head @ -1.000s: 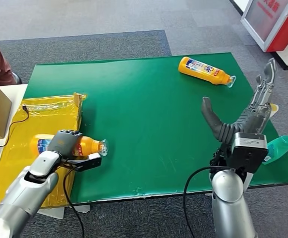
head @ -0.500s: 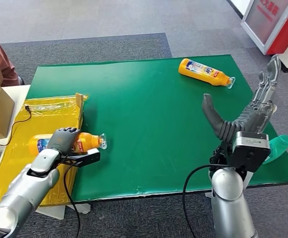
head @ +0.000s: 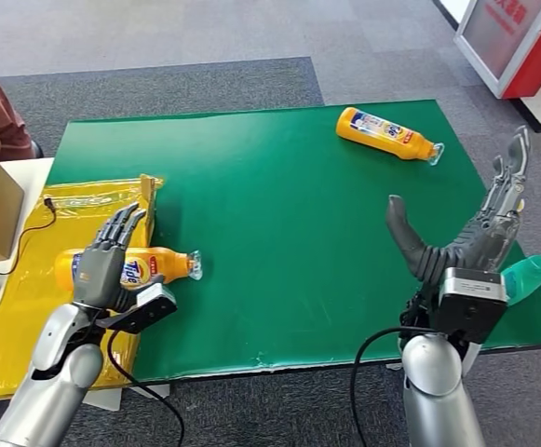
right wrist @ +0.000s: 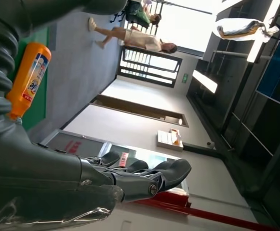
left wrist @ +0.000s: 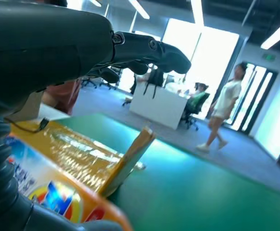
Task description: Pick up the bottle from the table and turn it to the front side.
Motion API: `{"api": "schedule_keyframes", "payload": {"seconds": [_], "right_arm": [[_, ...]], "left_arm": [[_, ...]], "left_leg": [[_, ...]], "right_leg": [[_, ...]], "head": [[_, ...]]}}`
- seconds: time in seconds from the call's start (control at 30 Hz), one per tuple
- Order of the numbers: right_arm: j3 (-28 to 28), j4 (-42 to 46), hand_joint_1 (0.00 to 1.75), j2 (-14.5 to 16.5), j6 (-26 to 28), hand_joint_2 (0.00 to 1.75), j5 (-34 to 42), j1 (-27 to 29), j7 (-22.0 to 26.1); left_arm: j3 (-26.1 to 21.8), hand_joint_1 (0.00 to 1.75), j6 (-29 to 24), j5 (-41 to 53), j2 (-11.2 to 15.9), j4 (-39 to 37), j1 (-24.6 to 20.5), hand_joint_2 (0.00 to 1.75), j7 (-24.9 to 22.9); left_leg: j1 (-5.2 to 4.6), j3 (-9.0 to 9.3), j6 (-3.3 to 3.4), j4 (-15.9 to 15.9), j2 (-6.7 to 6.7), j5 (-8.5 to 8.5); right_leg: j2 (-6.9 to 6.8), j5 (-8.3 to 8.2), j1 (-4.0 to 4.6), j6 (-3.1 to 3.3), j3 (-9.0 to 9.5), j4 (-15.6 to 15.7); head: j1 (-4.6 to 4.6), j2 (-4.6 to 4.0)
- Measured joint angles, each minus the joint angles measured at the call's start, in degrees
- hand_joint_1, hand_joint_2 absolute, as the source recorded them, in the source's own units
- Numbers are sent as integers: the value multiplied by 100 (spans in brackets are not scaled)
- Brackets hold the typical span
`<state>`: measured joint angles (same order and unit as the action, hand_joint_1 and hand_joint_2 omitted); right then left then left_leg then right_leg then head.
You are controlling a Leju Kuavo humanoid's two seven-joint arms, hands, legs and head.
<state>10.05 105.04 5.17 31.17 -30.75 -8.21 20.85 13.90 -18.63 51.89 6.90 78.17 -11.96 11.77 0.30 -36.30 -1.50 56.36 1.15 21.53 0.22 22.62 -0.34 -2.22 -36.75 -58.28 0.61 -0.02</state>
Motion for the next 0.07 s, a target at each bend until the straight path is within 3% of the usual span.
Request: {"api": "schedule_keyframes", "payload": {"seconds": [0.07], "right_arm": [[-2,27,0,-3,1,175,-12,41,0]], "left_arm": [[-32,0,-53,-134,5,399,112,175,136]], "left_leg": [[0,0,-1,0,0,2]], "right_leg": [[-1,2,0,2,-1,0]], "head": [[-1,0]]}}
